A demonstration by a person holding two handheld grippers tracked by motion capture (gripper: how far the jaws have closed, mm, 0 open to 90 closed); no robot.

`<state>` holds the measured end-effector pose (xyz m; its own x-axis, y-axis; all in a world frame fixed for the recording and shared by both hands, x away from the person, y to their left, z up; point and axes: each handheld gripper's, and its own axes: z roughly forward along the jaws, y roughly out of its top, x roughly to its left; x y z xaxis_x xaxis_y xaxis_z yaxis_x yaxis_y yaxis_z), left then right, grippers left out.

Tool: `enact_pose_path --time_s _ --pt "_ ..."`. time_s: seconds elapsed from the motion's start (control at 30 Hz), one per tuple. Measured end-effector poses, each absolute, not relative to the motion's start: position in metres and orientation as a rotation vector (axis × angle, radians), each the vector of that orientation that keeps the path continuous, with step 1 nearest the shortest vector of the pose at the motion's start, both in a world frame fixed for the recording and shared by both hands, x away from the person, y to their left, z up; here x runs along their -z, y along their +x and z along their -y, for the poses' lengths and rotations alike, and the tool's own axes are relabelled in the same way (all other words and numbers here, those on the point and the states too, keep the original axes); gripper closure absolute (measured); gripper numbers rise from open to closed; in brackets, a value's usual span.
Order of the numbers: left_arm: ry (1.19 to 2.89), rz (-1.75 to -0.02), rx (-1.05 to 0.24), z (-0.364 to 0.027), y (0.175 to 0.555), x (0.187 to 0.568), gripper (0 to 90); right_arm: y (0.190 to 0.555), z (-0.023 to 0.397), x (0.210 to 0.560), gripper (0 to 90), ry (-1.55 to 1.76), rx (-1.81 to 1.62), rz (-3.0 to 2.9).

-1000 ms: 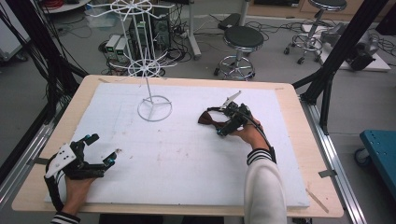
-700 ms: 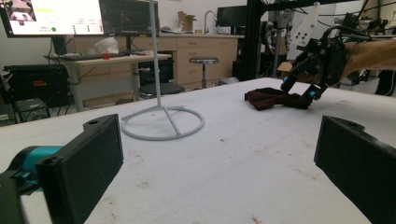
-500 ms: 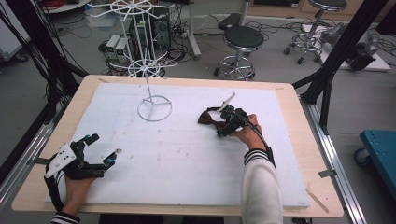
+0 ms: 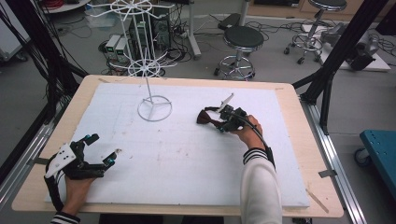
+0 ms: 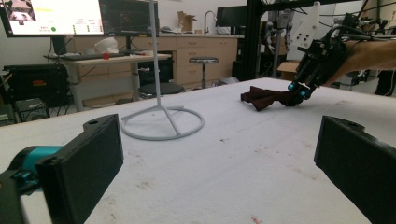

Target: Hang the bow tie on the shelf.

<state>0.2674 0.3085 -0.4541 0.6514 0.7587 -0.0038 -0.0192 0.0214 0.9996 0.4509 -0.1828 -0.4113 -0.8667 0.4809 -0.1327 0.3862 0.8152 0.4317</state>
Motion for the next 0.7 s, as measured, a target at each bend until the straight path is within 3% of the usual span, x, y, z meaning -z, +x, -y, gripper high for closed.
enact_pose_path --time_s 0.7 --pt "1.431 -0.671 -0.666 -0.310 0.268 0.454 1.7 0.439 0.189 0.392 78.7 0.656 -0.724 -2.730"
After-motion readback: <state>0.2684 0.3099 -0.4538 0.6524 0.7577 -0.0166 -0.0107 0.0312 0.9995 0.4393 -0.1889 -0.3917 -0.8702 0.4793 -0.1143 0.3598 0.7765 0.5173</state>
